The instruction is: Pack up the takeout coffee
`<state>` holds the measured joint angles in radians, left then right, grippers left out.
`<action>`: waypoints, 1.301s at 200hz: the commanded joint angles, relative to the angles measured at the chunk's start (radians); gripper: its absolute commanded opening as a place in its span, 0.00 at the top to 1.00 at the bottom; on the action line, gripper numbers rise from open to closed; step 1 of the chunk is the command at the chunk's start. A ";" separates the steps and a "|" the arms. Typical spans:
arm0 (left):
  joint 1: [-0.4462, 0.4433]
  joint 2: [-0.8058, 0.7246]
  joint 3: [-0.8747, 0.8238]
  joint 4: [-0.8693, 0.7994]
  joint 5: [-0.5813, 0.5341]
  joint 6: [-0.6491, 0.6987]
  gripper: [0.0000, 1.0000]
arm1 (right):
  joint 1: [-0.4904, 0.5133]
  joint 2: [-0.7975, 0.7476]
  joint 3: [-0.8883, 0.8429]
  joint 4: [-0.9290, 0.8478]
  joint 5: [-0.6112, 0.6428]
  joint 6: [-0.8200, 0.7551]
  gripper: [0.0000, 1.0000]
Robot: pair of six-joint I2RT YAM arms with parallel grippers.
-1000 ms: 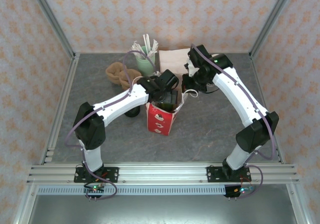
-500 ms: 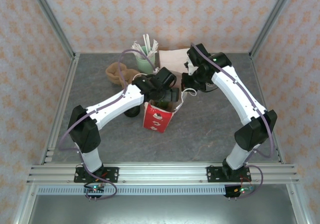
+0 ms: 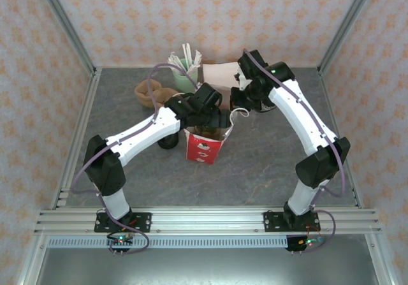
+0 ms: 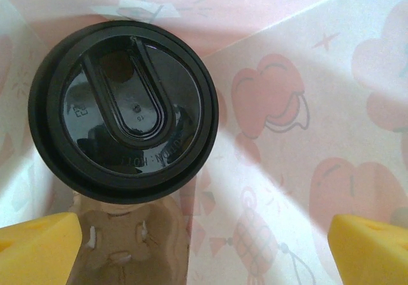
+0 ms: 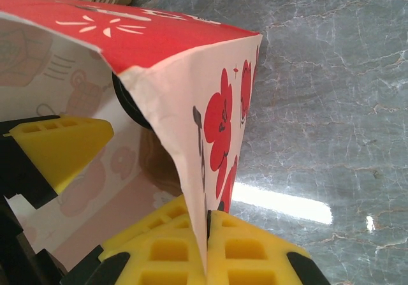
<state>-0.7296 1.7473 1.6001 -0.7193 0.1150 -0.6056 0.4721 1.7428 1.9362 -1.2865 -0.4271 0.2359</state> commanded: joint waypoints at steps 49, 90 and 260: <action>0.011 0.006 0.058 0.076 0.173 -0.011 0.01 | -0.031 0.047 0.087 -0.079 -0.016 0.029 1.00; 0.015 -0.006 0.089 0.059 0.201 -0.009 0.01 | -0.042 0.043 0.079 -0.076 -0.019 0.020 1.00; 0.029 -0.054 0.315 -0.079 0.196 -0.004 0.01 | -0.060 0.084 0.130 -0.115 -0.048 0.000 1.00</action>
<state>-0.7013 1.7508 1.8420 -0.8444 0.3264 -0.6025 0.4068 1.7859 2.0632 -1.3502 -0.4725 0.2455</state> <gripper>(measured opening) 0.988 0.056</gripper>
